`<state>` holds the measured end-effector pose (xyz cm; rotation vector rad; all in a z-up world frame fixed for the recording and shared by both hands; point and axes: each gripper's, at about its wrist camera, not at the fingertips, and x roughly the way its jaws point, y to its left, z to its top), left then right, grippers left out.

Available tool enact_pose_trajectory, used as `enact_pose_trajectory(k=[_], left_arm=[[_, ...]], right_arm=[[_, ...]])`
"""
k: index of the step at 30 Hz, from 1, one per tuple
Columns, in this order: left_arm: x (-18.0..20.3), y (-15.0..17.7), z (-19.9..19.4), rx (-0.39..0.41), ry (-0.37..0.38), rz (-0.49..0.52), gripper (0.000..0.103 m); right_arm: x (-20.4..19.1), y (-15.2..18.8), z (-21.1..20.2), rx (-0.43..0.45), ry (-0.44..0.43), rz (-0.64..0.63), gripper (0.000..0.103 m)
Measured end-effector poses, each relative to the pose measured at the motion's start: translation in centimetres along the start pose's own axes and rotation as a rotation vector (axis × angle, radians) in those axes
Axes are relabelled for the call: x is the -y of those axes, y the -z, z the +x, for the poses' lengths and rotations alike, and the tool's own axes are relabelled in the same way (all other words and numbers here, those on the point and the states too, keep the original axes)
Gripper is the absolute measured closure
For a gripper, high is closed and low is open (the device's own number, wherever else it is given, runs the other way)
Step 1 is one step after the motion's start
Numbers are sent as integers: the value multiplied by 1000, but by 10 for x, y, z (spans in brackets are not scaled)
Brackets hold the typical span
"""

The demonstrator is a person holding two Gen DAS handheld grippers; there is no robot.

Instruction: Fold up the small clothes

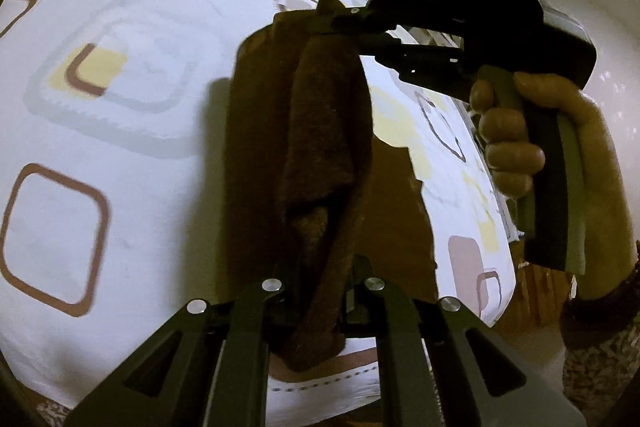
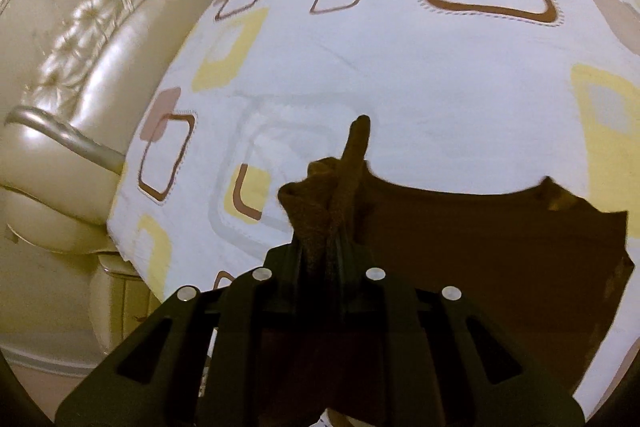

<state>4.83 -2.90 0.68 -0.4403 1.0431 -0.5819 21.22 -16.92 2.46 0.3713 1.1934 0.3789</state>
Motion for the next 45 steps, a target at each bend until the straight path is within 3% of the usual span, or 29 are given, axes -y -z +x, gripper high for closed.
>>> enact_pose_trajectory(k=[7, 19, 33, 45], left_arm=[[41, 14, 16, -42, -8, 59, 94], [103, 22, 80, -103, -55, 154, 94], [130, 45, 137, -152, -182, 244, 93], [143, 58, 149, -135, -266, 293, 92]], right_arm=[[64, 12, -40, 58, -48, 70, 91], [158, 37, -80, 132, -125, 178, 91], [250, 72, -71, 158, -180, 317, 91], [287, 88, -52, 161, -230, 385, 91]])
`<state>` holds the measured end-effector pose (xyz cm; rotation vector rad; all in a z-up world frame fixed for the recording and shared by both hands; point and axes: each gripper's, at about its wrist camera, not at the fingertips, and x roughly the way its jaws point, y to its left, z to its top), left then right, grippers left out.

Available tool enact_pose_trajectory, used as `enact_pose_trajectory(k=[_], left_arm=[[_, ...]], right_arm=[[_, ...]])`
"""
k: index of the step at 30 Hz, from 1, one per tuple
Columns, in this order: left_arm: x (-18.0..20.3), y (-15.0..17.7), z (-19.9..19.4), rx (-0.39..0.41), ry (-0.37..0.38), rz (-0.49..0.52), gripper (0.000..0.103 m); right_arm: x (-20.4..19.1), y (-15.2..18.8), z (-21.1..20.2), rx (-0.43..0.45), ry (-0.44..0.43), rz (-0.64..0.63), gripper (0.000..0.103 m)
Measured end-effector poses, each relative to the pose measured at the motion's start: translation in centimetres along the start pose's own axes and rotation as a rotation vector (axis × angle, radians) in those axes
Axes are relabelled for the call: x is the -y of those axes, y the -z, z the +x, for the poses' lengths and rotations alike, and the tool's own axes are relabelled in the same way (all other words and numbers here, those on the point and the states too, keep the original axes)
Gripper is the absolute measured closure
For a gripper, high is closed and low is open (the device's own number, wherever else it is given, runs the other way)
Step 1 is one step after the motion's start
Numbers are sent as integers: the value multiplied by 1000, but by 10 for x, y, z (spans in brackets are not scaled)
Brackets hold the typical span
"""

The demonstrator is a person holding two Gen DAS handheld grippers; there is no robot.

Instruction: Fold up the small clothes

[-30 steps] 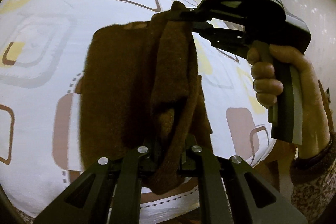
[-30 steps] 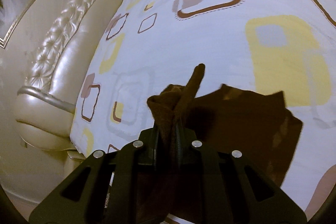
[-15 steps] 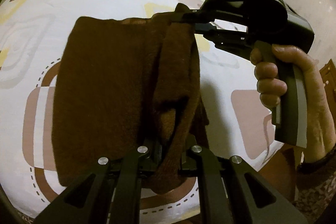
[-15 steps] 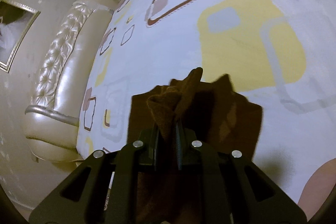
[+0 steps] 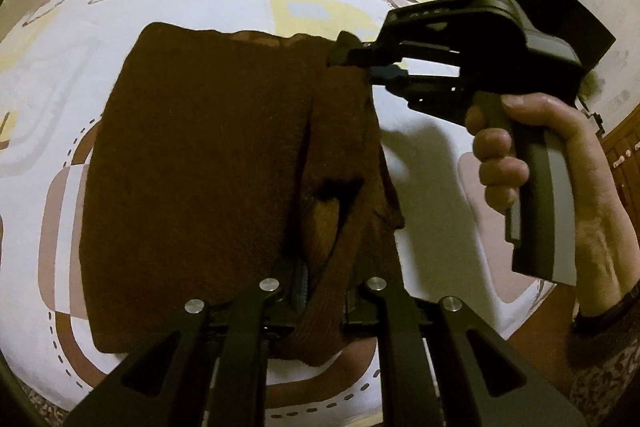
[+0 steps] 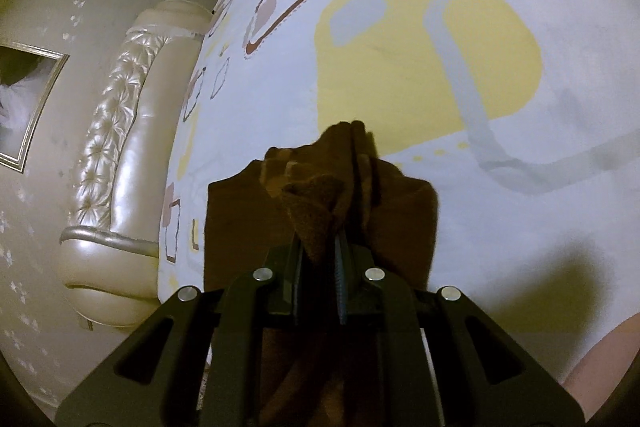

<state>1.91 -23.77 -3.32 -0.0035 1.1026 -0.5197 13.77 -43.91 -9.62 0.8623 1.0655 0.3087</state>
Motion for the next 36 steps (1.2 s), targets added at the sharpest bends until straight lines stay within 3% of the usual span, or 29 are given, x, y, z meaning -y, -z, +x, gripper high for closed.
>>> enact_pose_trajectory(k=[12, 20, 36], left_arm=[[17, 7, -2, 6, 3, 19, 90], [25, 14, 0, 8, 6, 44, 90], [33, 20, 7, -10, 12, 47, 90]], right_arm=[[9, -1, 3, 0, -26, 9, 91], [3, -2, -5, 31, -53, -54, 91], [21, -6, 0, 24, -64, 7, 90]])
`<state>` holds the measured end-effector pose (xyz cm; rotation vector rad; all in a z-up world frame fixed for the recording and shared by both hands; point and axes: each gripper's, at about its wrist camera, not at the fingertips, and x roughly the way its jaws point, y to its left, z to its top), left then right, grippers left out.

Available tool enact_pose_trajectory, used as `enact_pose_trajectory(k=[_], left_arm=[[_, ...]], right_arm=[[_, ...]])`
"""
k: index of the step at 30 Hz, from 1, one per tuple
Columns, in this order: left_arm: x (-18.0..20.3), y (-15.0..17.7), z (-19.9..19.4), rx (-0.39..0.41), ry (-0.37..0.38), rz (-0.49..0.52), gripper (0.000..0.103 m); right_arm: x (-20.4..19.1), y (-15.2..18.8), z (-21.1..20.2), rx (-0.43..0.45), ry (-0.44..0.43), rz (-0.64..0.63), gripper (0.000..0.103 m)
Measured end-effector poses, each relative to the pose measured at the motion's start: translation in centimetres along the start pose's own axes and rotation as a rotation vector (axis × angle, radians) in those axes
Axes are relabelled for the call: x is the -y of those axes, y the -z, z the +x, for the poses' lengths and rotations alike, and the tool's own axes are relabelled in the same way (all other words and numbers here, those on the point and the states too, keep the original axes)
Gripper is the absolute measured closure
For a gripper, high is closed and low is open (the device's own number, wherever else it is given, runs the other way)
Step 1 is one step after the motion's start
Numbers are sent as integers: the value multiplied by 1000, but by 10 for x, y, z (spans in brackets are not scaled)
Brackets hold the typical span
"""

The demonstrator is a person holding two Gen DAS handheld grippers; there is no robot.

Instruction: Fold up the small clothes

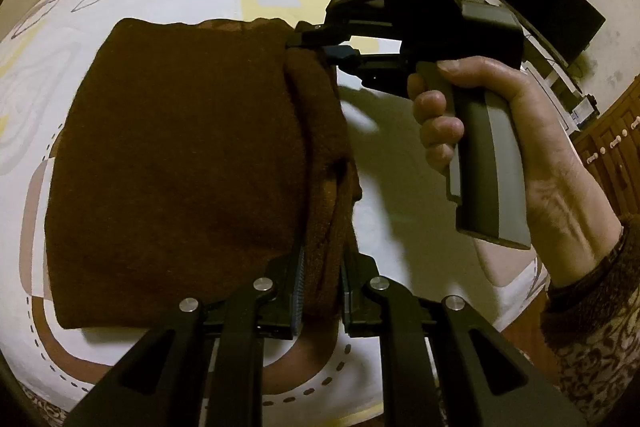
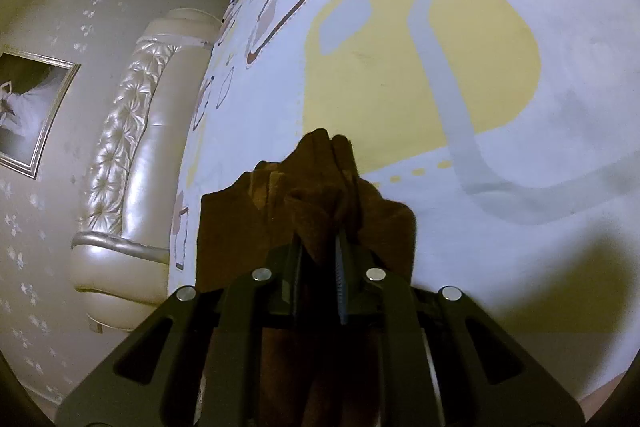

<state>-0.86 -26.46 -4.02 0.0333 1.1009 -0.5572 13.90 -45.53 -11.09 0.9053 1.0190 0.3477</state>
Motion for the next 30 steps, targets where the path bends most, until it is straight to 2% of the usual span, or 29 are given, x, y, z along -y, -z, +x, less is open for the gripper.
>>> enact_pose_trajectory(k=[6, 13, 15, 18, 20, 23, 25, 30], left_arm=[[1, 0, 1, -3, 1, 1, 90], [9, 1, 4, -8, 21, 20, 79], [14, 3, 3, -2, 38, 40, 77], [17, 9, -4, 15, 100, 62, 61], [13, 15, -13, 29, 158, 68, 55], [-9, 27, -31, 47, 277, 28, 44], [-36, 35, -43, 60, 339, -35, 39], [-118, 54, -67, 106, 361, -222, 35]], right_arm=[[1, -1, 0, 5, 3, 13, 89], [7, -1, -13, 33, 25, 36, 87], [10, 0, -21, 49, 25, 46, 84], [13, 6, -37, 68, 37, 57, 75], [15, 15, -53, 79, 26, 67, 63], [18, 34, -74, 100, -9, 70, 52], [17, 50, -84, 98, -22, 64, 47], [18, 102, -87, 27, -62, 80, 44]])
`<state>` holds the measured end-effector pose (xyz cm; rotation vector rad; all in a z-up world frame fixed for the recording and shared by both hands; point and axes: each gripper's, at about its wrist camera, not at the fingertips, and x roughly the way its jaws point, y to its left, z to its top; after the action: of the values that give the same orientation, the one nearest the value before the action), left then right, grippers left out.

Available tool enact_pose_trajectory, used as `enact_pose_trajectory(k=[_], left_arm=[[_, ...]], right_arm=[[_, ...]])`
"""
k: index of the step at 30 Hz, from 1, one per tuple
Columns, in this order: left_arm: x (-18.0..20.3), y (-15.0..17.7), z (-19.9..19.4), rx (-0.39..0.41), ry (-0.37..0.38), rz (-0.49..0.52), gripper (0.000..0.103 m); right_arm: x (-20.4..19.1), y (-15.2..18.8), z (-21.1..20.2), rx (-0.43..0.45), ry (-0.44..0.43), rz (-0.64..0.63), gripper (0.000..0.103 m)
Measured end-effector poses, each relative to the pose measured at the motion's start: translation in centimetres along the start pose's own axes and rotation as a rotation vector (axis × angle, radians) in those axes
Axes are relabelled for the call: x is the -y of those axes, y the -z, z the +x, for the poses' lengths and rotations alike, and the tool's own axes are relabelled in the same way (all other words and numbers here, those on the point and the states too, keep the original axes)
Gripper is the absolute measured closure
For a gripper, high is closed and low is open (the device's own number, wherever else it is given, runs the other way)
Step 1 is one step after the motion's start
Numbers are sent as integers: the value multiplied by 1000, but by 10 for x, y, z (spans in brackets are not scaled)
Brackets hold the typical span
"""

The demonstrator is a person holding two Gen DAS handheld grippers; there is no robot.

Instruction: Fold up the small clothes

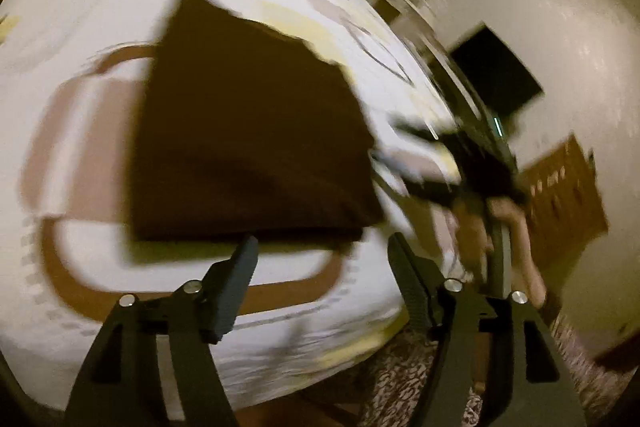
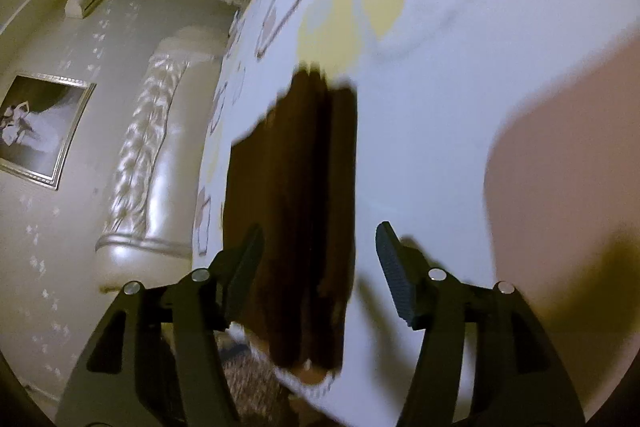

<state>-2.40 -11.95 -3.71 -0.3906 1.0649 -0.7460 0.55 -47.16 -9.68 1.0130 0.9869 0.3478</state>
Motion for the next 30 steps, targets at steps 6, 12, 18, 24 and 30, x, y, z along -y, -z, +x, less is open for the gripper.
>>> enact_pose_trajectory(k=[6, 12, 18, 24, 30], left_arm=[[-76, -9, -24, 64, 28, -249, 29], [-83, -23, -6, 54, 86, -293, 27], [-74, -32, 11, 19, 84, -230, 24], [-72, -38, 23, -39, 18, -199, 66], [-81, -30, 17, -55, 30, -261, 86]], right_arm=[[-5, 39, 19, -58, -10, -4, 43], [-14, 48, 37, -90, -58, 19, 42], [-8, 52, 34, -81, -133, 78, 41], [-14, 58, 42, -112, -48, 30, 69], [-21, 58, 42, -121, -22, -14, 91]])
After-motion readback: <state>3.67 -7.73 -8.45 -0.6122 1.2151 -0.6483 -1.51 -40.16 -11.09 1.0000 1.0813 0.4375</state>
